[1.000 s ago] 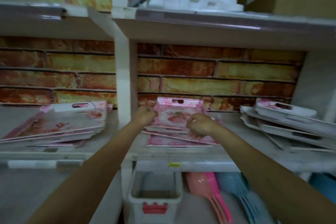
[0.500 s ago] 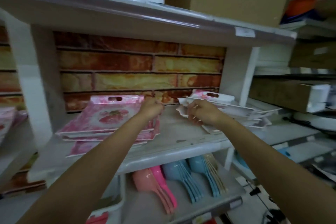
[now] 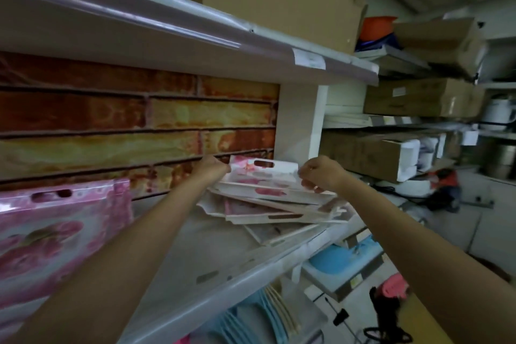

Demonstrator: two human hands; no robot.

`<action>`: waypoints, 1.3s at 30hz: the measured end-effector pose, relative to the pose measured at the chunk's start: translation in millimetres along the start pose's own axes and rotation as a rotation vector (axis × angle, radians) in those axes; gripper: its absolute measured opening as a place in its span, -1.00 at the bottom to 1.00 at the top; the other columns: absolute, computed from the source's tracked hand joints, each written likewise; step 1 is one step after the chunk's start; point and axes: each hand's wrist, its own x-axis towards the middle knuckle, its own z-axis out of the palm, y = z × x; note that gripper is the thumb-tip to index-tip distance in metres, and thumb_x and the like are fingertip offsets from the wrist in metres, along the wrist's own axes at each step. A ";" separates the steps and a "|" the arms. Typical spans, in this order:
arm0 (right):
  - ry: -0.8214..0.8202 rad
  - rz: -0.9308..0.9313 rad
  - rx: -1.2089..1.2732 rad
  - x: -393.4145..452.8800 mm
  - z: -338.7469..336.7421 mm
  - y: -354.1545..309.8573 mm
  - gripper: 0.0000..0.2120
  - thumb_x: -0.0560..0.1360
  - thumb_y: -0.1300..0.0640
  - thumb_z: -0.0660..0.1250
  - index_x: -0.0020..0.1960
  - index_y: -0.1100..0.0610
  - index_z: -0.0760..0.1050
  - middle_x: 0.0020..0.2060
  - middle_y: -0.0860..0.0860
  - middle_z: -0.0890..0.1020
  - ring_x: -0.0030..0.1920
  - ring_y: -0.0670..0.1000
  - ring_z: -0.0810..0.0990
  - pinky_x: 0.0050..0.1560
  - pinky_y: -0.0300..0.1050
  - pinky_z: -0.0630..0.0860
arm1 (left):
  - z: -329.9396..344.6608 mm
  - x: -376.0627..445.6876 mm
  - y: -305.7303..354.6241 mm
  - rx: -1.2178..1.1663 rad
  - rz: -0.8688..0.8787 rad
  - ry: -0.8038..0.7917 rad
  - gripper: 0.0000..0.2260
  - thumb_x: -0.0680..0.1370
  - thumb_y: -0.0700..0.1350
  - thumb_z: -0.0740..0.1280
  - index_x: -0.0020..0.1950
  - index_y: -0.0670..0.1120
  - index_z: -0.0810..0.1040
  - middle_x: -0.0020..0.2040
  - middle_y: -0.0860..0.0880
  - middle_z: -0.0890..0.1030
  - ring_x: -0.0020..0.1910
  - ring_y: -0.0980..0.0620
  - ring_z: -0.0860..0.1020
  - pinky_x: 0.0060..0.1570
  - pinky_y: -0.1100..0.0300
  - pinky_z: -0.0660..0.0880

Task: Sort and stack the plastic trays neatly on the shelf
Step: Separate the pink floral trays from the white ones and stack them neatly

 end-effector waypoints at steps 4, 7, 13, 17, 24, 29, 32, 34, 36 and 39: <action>0.009 0.091 -0.069 38.4 -4.7 15.6 -0.70 0.57 0.20 0.20 0.17 0.38 0.53 0.05 0.27 0.64 -0.15 0.08 0.54 -0.25 -0.20 0.48 | 4.1 35.1 -9.5 -0.018 -0.080 -0.070 -0.85 0.45 -0.10 0.35 -0.15 -0.20 0.55 -0.04 -0.22 0.59 -0.07 -0.12 0.57 -0.22 0.21 0.38; 0.000 0.157 -0.159 65.9 -5.5 29.5 -0.73 0.55 0.22 0.21 0.09 0.40 0.55 0.02 0.29 0.62 -0.21 0.07 0.52 -0.35 -0.22 0.42 | 4.7 55.8 -17.2 -0.020 -0.124 -0.149 -0.68 0.48 -0.07 0.35 0.15 -0.23 0.55 0.04 -0.18 0.58 -0.05 -0.10 0.56 -0.12 0.18 0.43; -0.061 0.274 -0.255 96.6 -2.7 57.2 -0.87 0.51 0.13 0.31 -0.14 0.17 0.42 -0.32 0.03 0.46 -0.30 0.00 0.47 -0.11 -0.10 0.45 | 13.3 88.2 -28.7 -0.098 -0.202 -0.231 -0.76 0.53 -0.14 0.31 0.15 -0.21 0.49 -0.21 -0.09 0.53 -0.36 0.05 0.48 -0.50 0.27 0.44; -0.147 0.312 -0.238 104.1 -2.3 57.4 -0.83 0.52 0.12 0.31 0.02 0.21 0.43 -0.18 0.09 0.53 -0.22 0.02 0.53 -0.08 -0.07 0.52 | 26.0 89.6 -29.6 -0.072 -0.219 -0.226 -0.78 0.52 -0.18 0.33 0.12 -0.23 0.47 -0.08 -0.11 0.53 -0.17 -0.03 0.53 -0.29 0.20 0.43; -0.151 0.266 -0.181 100.2 0.0 55.3 -0.58 0.53 0.18 0.29 0.34 0.29 0.32 0.12 0.19 0.50 -0.14 0.03 0.50 -0.31 -0.21 0.43 | 32.6 87.4 -43.3 -0.193 -0.228 -0.078 -0.71 0.40 -0.33 0.33 0.11 -0.38 0.52 0.05 -0.25 0.60 -0.07 -0.17 0.56 -0.25 0.15 0.43; -0.075 0.213 -0.116 96.6 -10.8 48.5 -0.68 0.50 0.21 0.32 0.20 0.32 0.44 0.10 0.21 0.51 -0.10 0.09 0.52 -0.44 -0.21 0.43 | 22.7 65.6 -34.2 -0.293 -0.189 0.012 -0.93 0.45 -0.40 0.26 -0.21 -0.28 0.49 -0.28 -0.16 0.49 -0.34 -0.05 0.46 -0.39 0.22 0.34; -0.030 0.207 -0.026 85.4 -15.9 45.5 -0.69 0.47 0.23 0.34 0.18 0.31 0.46 0.07 0.21 0.56 -0.03 0.13 0.57 -0.36 -0.18 0.46 | 11.5 49.6 -25.3 -0.319 -0.156 0.054 -0.88 0.46 -0.39 0.24 -0.24 -0.24 0.49 -0.23 -0.17 0.49 -0.34 -0.07 0.44 -0.26 0.18 0.39; -0.012 0.205 0.050 75.8 -18.7 43.7 -0.70 0.47 0.28 0.33 0.17 0.32 0.45 0.02 0.21 0.55 -0.06 0.13 0.55 -0.38 -0.17 0.45 | 1.8 36.5 -21.8 -0.316 -0.148 0.082 -0.91 0.45 -0.38 0.25 -0.21 -0.26 0.51 -0.17 -0.20 0.50 -0.31 -0.11 0.45 -0.28 0.17 0.39; -0.014 0.199 0.120 64.9 -20.1 41.4 -0.70 0.46 0.32 0.32 0.18 0.34 0.45 0.00 0.23 0.55 -0.08 0.14 0.54 -0.40 -0.16 0.44 | -6.4 22.2 -22.8 -0.319 -0.147 0.115 -0.90 0.44 -0.38 0.25 -0.09 -0.30 0.53 -0.11 -0.23 0.49 -0.30 -0.11 0.45 -0.36 0.21 0.37; -0.021 0.164 0.138 47.6 -17.7 37.0 -0.68 0.43 0.34 0.33 0.17 0.36 0.46 -0.09 0.22 0.52 -0.18 0.13 0.51 -0.43 -0.17 0.39 | -16.8 -6.0 -24.0 -0.295 -0.135 0.169 -0.91 0.44 -0.39 0.25 -0.17 -0.27 0.53 -0.19 -0.22 0.50 -0.38 -0.06 0.42 -0.43 0.25 0.36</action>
